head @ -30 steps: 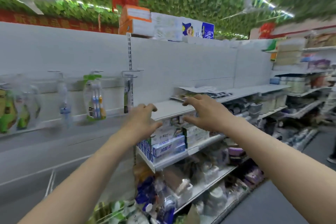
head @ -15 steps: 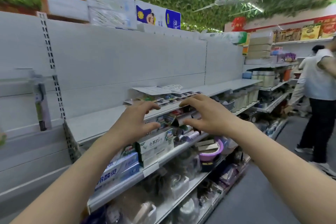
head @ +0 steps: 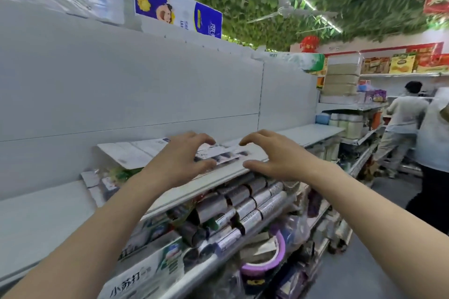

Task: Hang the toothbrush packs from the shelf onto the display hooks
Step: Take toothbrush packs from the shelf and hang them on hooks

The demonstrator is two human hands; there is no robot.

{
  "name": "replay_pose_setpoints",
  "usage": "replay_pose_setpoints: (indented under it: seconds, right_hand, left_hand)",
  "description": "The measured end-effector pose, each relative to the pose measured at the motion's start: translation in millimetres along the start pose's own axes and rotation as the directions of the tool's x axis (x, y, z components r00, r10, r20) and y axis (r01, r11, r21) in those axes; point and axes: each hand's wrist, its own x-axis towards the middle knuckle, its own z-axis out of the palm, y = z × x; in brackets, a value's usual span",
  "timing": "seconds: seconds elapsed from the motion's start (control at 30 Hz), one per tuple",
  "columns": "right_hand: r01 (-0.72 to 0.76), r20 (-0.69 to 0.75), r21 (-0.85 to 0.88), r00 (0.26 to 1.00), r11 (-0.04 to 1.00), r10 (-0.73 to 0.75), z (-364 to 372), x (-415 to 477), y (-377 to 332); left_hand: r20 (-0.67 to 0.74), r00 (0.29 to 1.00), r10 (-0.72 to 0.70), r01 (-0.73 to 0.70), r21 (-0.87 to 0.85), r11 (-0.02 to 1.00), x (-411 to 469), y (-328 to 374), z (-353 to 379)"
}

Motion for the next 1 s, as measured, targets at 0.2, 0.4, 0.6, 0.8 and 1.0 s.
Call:
replay_pose_setpoints:
  seconds: [0.2, 0.4, 0.6, 0.8, 1.0]
  right_hand:
    - [0.083, -0.034, 0.05, 0.996, 0.995, -0.081, 32.9, 57.7, 81.2]
    - [0.23, -0.05, 0.161, 0.973, 0.96, -0.225, 59.6, 123.1, 153.5]
    - [0.291, 0.044, 0.242, 0.95, 0.926, -0.31, 86.7, 192.7, 216.8]
    - [0.319, 0.125, 0.382, 0.912, 0.867, -0.391, 131.2, 239.7, 232.1]
    - [0.294, 0.144, 0.549, 0.889, 0.782, -0.436, 167.2, 266.7, 208.9]
  left_hand:
    - [0.009, 0.996, -0.089, 0.088, 0.092, 0.992, 67.4, -7.7, 50.2]
    - [-0.066, 0.949, -0.308, 0.315, 0.146, 0.938, 109.0, -12.4, 89.7]
    - [-0.121, 0.818, -0.563, 0.575, 0.15, 0.804, 143.4, -15.1, 126.2]
    - [-0.211, 0.665, -0.717, 0.747, 0.222, 0.627, 146.8, -19.1, 151.3]
    - [-0.324, 0.587, -0.742, 0.808, 0.282, 0.517, 142.8, -32.5, 149.4]
